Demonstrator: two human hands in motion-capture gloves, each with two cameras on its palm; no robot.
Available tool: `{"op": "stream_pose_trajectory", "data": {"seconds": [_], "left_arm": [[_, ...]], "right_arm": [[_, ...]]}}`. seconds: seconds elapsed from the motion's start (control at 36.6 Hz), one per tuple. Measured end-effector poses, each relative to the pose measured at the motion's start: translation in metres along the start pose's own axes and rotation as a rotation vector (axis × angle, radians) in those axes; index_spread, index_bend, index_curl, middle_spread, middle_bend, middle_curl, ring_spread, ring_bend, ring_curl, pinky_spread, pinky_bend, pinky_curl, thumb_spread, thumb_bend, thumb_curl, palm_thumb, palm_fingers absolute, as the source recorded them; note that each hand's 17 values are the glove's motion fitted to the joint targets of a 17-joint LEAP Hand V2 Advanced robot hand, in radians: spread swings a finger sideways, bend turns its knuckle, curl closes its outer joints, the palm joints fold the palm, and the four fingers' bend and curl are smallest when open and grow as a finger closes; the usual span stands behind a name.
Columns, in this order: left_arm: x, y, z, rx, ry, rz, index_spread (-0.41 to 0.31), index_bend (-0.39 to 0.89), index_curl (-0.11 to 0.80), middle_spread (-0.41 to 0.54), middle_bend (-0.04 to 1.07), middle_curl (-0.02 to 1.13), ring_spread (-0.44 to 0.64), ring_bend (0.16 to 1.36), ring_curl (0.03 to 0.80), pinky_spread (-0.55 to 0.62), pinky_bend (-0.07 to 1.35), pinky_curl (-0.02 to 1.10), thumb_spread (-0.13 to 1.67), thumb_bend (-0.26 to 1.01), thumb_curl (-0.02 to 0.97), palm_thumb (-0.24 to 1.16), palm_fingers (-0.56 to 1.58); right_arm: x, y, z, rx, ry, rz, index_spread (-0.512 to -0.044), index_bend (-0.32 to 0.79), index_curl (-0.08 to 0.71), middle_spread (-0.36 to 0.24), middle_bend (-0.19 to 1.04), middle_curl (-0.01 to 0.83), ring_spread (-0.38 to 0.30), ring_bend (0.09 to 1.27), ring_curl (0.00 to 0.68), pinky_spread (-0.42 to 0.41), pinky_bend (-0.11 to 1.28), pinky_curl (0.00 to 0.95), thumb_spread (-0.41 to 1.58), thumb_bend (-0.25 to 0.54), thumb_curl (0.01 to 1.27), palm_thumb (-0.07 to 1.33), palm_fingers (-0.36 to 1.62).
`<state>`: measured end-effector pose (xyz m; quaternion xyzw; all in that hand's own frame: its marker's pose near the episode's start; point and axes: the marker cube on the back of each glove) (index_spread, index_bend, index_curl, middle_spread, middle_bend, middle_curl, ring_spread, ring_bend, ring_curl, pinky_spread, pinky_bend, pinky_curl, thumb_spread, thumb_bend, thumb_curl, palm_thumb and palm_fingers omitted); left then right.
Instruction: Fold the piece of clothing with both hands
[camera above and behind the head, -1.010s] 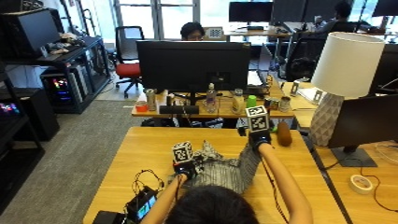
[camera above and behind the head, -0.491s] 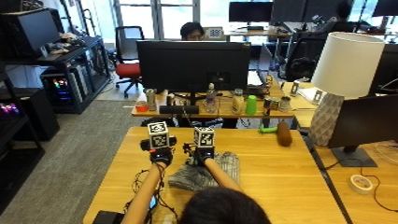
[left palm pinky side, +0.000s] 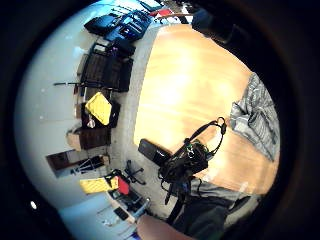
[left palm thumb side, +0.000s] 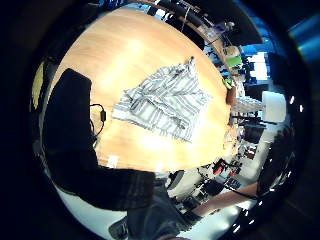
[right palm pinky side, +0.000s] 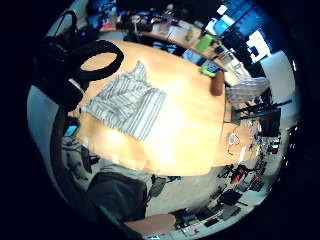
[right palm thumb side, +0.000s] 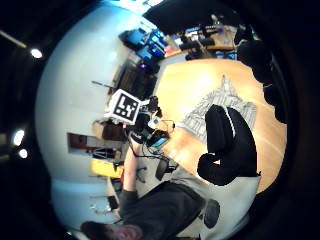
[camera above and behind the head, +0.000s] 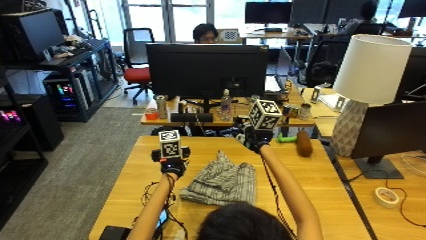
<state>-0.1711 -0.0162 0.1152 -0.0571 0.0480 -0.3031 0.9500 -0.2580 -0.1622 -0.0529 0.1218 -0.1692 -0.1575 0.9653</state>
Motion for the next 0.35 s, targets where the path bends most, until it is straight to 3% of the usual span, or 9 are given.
{"op": "stream_pose_trajectory", "data": {"seconds": [0.14,0.35], "left_arm": [[0.016,0.003,-0.003,0.003,-0.02,0.029,-0.03,0.18,0.399,0.217,0.15,0.25,0.39,0.58,0.282,0.38,0.43,0.32,1.54,0.1,0.242,0.27,0.27],[0.038,0.0,-0.007,0.007,-0.067,0.078,-0.034,0.18,0.4,0.22,0.15,0.24,0.39,0.58,0.281,0.38,0.42,0.32,1.55,0.09,0.241,0.25,0.27]], "right_arm": [[0.02,0.024,-0.038,0.062,0.059,0.027,-0.259,0.07,0.176,-0.075,0.22,0.447,-0.134,0.62,0.414,-0.138,0.69,0.381,1.16,-0.009,0.47,0.87,0.94],[0.059,0.032,-0.035,0.036,0.093,0.099,-0.255,0.07,0.173,-0.079,0.22,0.445,-0.133,0.6,0.41,-0.134,0.65,0.369,1.22,-0.01,0.44,0.87,0.97]]}}
